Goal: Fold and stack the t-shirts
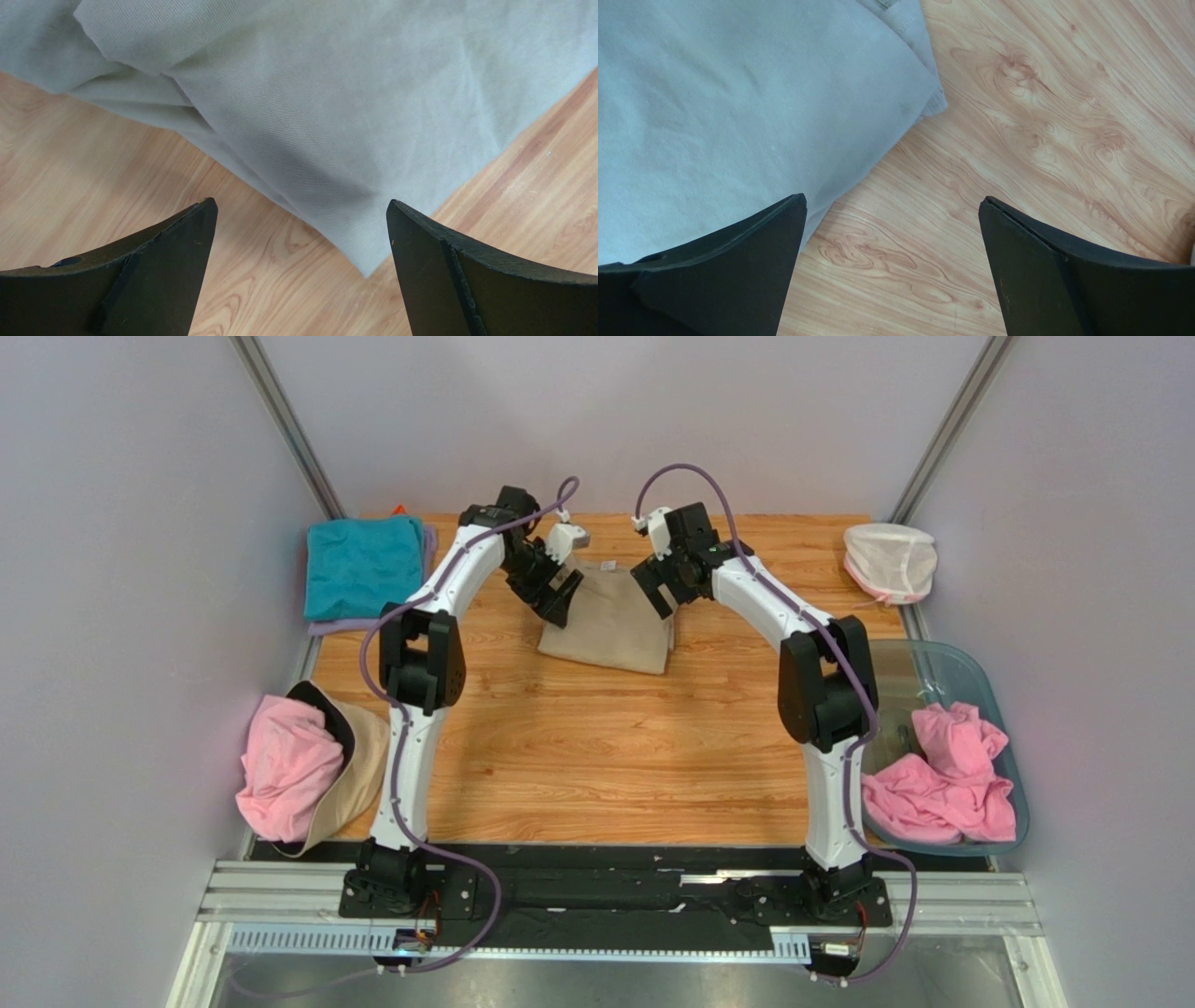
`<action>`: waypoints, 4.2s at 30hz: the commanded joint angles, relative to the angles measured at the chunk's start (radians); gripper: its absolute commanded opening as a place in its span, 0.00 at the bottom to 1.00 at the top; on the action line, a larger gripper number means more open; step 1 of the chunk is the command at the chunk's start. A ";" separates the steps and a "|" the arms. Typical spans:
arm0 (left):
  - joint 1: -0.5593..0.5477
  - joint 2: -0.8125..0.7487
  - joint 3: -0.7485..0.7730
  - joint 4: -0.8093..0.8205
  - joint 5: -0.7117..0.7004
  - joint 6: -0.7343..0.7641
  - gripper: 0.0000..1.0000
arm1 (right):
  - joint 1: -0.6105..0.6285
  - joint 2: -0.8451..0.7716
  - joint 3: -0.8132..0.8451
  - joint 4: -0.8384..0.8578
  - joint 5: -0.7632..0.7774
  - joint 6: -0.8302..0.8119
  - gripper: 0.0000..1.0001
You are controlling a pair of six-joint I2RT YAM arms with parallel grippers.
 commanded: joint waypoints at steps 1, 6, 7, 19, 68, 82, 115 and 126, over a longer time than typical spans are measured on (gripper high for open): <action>0.003 0.051 0.101 -0.039 0.032 -0.009 0.99 | 0.018 0.042 0.073 0.023 0.003 -0.004 1.00; 0.004 0.069 0.112 -0.024 0.021 -0.021 0.99 | 0.021 0.071 0.082 0.054 -0.010 -0.021 1.00; 0.004 0.071 0.109 -0.022 0.018 -0.018 0.99 | 0.021 0.087 0.086 0.058 -0.010 -0.022 1.00; 0.004 -0.040 -0.035 0.028 -0.004 -0.018 0.99 | 0.072 0.143 0.034 0.081 0.019 -0.053 1.00; -0.031 0.117 0.112 -0.136 0.125 0.043 0.99 | 0.220 -0.153 -0.510 0.146 0.112 -0.097 0.99; -0.051 0.183 0.145 -0.177 0.010 0.043 0.99 | 0.254 -0.208 -0.545 0.147 0.105 -0.097 0.99; -0.166 0.163 0.090 -0.286 0.082 0.086 0.14 | 0.259 -0.212 -0.561 0.170 0.126 -0.113 0.98; -0.166 0.063 -0.003 -0.202 0.002 0.024 0.00 | 0.257 -0.246 -0.561 0.164 0.178 -0.127 0.99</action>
